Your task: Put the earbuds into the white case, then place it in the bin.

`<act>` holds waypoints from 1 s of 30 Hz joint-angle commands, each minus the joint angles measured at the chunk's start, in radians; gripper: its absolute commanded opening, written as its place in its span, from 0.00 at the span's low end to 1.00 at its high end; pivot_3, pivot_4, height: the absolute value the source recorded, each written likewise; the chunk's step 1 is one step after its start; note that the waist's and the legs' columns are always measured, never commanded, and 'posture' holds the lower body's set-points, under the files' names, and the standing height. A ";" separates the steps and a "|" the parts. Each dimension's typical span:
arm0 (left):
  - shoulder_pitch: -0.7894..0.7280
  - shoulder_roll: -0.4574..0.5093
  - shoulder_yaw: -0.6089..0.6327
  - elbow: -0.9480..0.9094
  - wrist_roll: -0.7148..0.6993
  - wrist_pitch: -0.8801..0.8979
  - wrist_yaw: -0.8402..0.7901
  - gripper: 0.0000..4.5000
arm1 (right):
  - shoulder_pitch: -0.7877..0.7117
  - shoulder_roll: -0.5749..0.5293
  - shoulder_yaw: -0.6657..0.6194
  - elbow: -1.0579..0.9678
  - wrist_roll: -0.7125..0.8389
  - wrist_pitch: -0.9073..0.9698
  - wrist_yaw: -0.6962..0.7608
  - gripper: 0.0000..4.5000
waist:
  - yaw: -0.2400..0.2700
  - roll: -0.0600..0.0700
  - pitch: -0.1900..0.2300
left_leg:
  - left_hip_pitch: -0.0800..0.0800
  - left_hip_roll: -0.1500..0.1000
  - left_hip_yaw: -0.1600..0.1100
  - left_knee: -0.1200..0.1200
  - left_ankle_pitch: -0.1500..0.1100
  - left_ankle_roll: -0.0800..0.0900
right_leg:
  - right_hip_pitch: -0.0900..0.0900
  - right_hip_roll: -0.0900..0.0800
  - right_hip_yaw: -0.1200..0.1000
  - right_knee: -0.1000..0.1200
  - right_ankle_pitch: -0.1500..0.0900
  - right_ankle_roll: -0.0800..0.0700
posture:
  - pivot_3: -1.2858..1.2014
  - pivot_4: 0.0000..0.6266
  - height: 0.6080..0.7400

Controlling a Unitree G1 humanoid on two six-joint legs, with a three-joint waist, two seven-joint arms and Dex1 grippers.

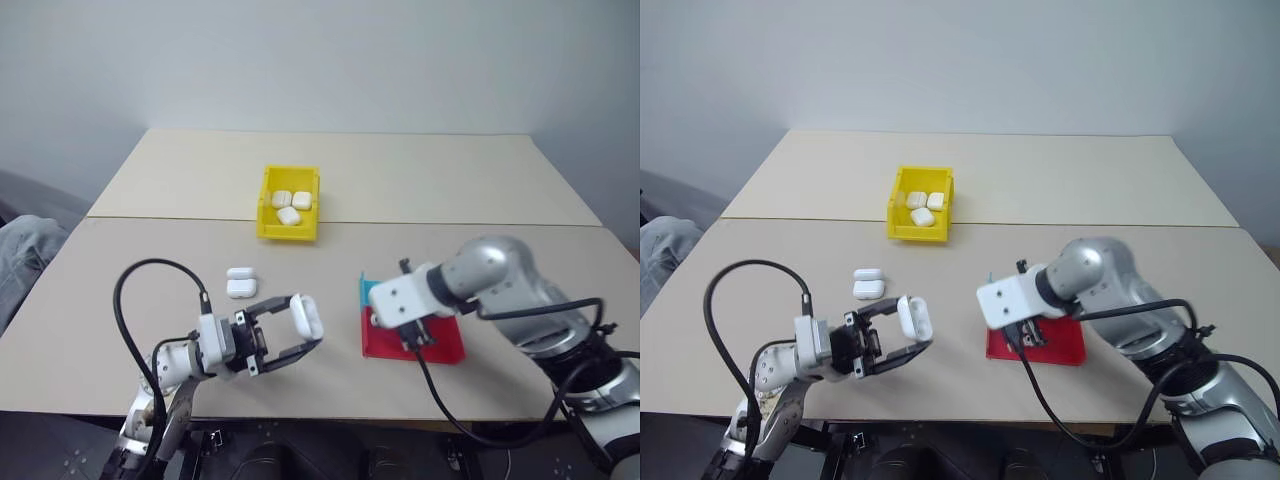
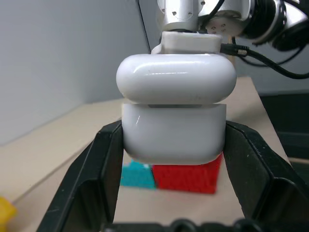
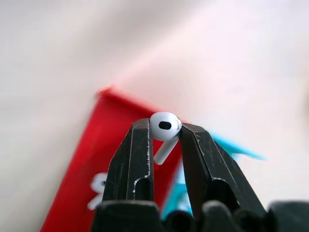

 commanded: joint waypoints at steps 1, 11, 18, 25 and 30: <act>-0.055 -0.011 0.007 -0.084 -0.086 0.084 0.018 0.63 | -0.026 0.045 -0.293 -0.085 0.214 0.192 -0.090 0.14 | 0.000 0.000 0.000 | 0.000 0.000 0.000 0.000 0.000 0.000 | 0.000 0.000 0.000 0.000 0.000 0.000 | 0.52 0.24 1.00; -0.194 -0.091 -0.025 -0.046 -0.220 0.229 -0.100 0.63 | 0.119 0.270 -0.659 -0.276 0.700 0.226 -0.357 0.14 | -0.002 0.000 0.000 | 0.000 0.000 0.002 0.000 0.000 0.000 | 0.001 0.001 0.000 0.000 0.000 0.000 | 0.52 0.24 1.00; -0.240 -0.131 -0.017 -0.014 -0.269 0.289 -0.186 0.63 | 0.197 0.330 -0.624 -0.293 0.865 0.107 -0.401 0.14 | -0.003 0.000 0.000 | 0.000 -0.001 0.001 0.000 0.000 0.000 | 0.001 0.001 0.000 0.000 0.000 0.000 | 0.52 0.24 1.00; -0.241 -0.164 -0.008 -0.004 -0.263 0.300 -0.213 0.63 | 0.207 0.342 -0.513 -0.263 0.874 -0.015 -0.396 0.14 | -0.004 0.000 0.000 | 0.001 -0.001 0.000 0.000 0.000 0.000 | 0.001 0.001 0.000 0.000 0.000 0.000 | 0.52 0.24 1.00; -0.229 -0.182 -0.005 -0.017 -0.252 0.299 -0.212 0.63 | 0.231 0.325 -0.421 -0.228 0.815 -0.096 -0.364 0.14 | -0.003 0.000 0.000 | 0.001 -0.001 -0.001 0.000 0.000 0.000 | 0.001 0.001 0.000 0.000 0.000 0.000 | 0.52 0.24 1.00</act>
